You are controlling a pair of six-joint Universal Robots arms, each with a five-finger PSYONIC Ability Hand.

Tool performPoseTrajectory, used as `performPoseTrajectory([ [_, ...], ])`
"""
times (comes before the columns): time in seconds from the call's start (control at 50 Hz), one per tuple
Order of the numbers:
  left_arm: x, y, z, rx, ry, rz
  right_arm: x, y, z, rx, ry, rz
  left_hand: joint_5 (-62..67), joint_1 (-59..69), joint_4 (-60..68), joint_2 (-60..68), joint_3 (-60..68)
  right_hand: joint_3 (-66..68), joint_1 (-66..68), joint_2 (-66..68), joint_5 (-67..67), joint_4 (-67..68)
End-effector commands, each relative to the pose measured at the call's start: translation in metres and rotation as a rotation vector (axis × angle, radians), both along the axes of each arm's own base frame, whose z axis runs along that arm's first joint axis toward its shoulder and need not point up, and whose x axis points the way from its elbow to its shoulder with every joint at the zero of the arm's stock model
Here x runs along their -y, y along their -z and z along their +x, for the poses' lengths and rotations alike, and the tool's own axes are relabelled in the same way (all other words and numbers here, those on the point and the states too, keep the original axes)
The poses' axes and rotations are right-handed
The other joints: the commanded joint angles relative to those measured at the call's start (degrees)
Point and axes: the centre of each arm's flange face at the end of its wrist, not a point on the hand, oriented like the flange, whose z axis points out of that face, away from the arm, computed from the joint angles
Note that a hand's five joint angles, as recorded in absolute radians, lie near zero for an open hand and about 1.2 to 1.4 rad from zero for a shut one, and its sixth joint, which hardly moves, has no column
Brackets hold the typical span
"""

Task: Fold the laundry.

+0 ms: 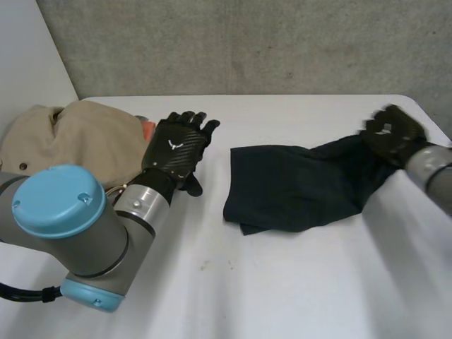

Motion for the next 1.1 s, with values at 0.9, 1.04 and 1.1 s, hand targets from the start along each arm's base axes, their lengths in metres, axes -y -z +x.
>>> performPoseTrajectory([
  [0.9, 0.051, 0.069, -0.084, 0.163, -0.004, 0.317, 0.016, 0.044, 0.094, 0.781, 0.039, 0.788, -2.59, -0.91, -1.52, -1.48, -1.86, -57.78, -45.26, -57.13, -55.63, -58.07],
  [1.04, 0.05, 0.089, -0.079, 0.215, -0.013, 0.381, 0.018, 0.074, 0.089, 0.577, 0.096, 0.714, -2.64, -0.95, -1.56, -1.53, -1.91, -57.78, -45.26, -57.13, -55.63, -58.07],
  [1.1, 0.05, 0.086, -0.079, 0.21, -0.011, 0.376, 0.019, 0.073, 0.088, 0.552, 0.101, 0.693, -2.64, -0.95, -1.56, -1.53, -1.91, -57.78, -45.26, -57.13, -55.63, -58.07],
])
